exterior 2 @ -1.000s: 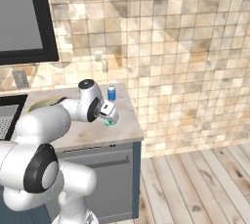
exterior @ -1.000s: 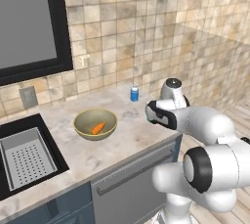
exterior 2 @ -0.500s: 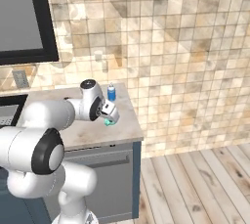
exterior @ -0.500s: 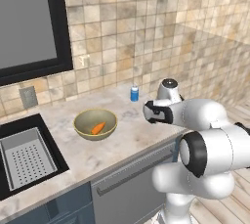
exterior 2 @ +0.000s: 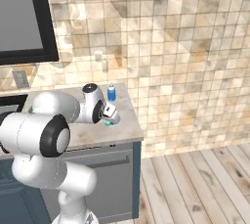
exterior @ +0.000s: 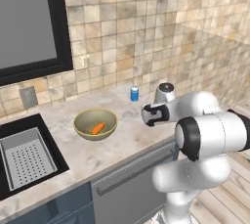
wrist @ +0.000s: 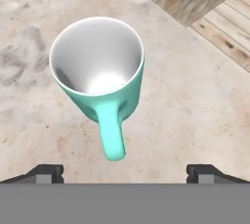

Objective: Move the mug from next to the sink to the open cabinet. Then, move the bowl with the carrot to the fridge to clear the area for faucet cleaning.

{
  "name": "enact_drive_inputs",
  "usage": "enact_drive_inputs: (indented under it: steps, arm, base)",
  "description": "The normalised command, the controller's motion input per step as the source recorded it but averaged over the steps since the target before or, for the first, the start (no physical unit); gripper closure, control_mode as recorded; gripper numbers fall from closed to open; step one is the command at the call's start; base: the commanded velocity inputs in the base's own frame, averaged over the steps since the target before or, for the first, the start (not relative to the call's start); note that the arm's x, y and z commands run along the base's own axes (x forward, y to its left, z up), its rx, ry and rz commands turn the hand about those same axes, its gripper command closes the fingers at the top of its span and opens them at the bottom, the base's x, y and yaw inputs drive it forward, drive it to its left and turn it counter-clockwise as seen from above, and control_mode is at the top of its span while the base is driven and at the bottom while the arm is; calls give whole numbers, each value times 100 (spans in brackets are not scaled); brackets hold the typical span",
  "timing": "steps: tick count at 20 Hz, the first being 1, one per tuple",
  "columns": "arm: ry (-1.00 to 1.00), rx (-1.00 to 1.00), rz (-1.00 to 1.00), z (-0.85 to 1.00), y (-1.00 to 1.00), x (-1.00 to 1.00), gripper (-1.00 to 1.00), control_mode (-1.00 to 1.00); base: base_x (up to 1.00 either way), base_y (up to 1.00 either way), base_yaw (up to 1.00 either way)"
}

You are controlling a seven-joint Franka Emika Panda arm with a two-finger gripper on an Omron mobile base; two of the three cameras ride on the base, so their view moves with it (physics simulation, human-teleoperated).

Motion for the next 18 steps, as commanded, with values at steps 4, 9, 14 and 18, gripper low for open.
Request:
enact_drive_inputs:
  steps: [4, 9, 14, 18]
  arm:
    - [0, 0, 0, -16, 0, 29, -100, -100]
    - [0, 0, 0, -2, 0, 27, -100, -100]
    - [0, 0, 0, 0, 0, 18, -100, -100]
    - [0, 0, 0, -8, 0, 1, -100, -100]
  base:
    - [0, 0, 0]
    - [0, 0, 0]
    - [0, 0, 0]
    - [0, 0, 0]
